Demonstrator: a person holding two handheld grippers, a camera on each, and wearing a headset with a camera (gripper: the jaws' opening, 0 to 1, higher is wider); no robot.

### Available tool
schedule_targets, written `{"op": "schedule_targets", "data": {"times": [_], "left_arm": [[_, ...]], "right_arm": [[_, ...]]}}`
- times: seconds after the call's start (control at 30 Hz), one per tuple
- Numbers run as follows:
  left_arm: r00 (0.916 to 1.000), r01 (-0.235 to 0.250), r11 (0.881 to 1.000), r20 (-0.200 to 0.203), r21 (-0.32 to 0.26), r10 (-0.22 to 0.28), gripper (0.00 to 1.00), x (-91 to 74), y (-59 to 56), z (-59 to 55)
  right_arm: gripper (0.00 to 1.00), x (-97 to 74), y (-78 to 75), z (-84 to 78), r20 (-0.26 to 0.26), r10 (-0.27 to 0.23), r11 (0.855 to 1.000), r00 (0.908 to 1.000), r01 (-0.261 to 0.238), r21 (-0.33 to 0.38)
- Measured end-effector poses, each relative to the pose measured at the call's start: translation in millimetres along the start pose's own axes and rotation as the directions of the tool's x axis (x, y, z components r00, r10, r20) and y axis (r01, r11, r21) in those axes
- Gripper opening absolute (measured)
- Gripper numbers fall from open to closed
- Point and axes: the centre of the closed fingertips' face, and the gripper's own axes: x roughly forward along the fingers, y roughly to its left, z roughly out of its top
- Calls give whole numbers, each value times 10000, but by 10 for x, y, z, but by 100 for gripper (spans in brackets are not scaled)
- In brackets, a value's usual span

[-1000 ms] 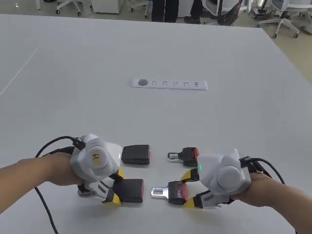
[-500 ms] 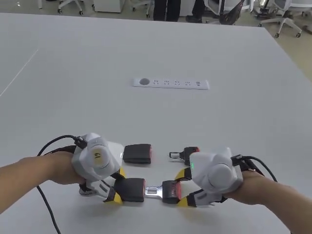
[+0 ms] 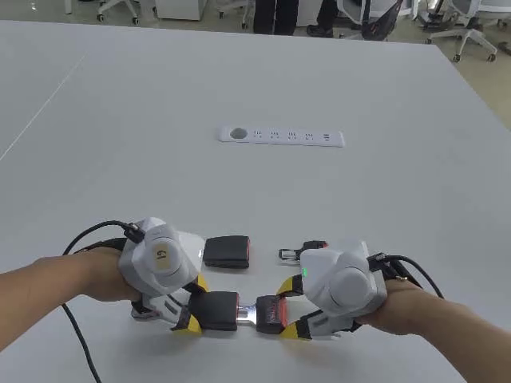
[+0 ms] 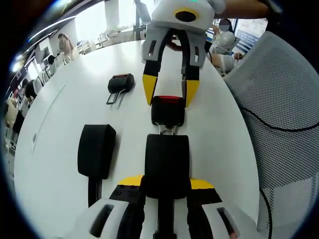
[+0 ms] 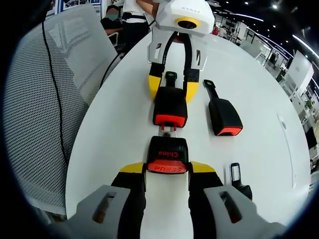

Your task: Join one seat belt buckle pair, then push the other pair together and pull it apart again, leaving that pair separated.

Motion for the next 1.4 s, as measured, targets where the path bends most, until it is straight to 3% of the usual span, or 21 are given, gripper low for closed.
{"op": "schedule_targets", "data": {"times": [1.0,1.4], "left_arm": [[9998,-2,10000,189,49,1,32,14,17,-14],[10000,60,9998,41,180,-60,31,2,12,-3]], "right_arm": [[29,20,-14,20,-14,-218,9991,9998,218,369],[28,60,-26,36,-99,-276,9979,9996,281,577]]}}
